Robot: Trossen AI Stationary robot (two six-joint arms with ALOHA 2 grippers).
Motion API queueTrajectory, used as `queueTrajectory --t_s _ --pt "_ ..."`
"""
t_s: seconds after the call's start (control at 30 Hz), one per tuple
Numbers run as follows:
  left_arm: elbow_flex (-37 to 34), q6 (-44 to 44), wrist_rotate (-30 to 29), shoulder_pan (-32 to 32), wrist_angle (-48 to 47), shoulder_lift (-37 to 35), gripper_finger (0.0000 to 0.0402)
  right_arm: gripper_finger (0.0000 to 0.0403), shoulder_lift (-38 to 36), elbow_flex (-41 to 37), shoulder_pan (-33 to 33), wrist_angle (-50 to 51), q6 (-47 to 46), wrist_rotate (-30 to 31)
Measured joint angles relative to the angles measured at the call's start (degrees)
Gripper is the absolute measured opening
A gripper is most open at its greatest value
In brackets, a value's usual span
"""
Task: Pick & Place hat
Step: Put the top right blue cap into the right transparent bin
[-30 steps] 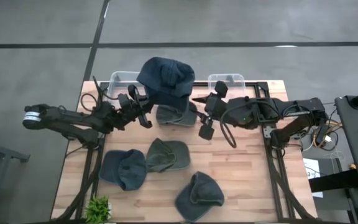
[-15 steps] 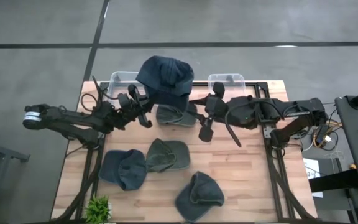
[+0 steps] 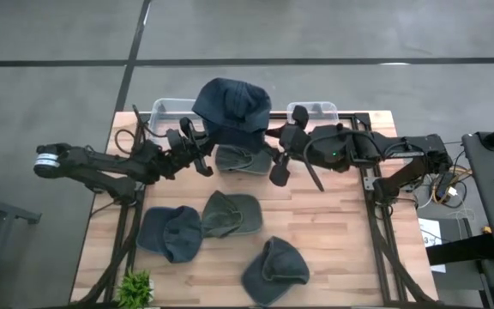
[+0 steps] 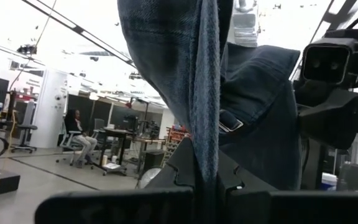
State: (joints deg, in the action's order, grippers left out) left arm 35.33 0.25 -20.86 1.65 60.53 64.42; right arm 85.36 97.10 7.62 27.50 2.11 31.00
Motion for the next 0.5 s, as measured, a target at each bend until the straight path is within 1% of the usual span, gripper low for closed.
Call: queueTrajectory --t_s 0.07,0.17,0.27,0.37,0.47,0.5 --pt "0.0 0.09 0.03 0.0 0.05 0.0 0.0012 0.0099 0.0 -0.08 -0.11 1.24 0.0 -0.02" --pt "0.0 0.11 0.54 0.04 0.24 -0.06 0.0017 0.0032 -0.07 -0.17 -0.22 2.35 1.21 -0.4" --pt "0.0 0.11 1.0 0.02 0.48 -0.11 0.0017 0.0017 -0.2 -0.17 -0.22 2.34 1.71 -0.28" --pt "0.0 -0.78 0.6 0.02 0.37 -0.11 0.0017 0.0013 -0.26 -0.02 -0.22 2.61 2.4 -0.24" --pt "0.0 -2.9 -2.13 -0.09 0.03 -0.22 0.0024 0.0012 -0.54 -0.02 -0.25 2.74 2.56 -0.6" --pt "0.0 -2.82 -2.22 -0.01 -0.33 -0.35 0.0029 0.0012 -0.62 -0.02 -0.26 2.93 2.55 -0.63"
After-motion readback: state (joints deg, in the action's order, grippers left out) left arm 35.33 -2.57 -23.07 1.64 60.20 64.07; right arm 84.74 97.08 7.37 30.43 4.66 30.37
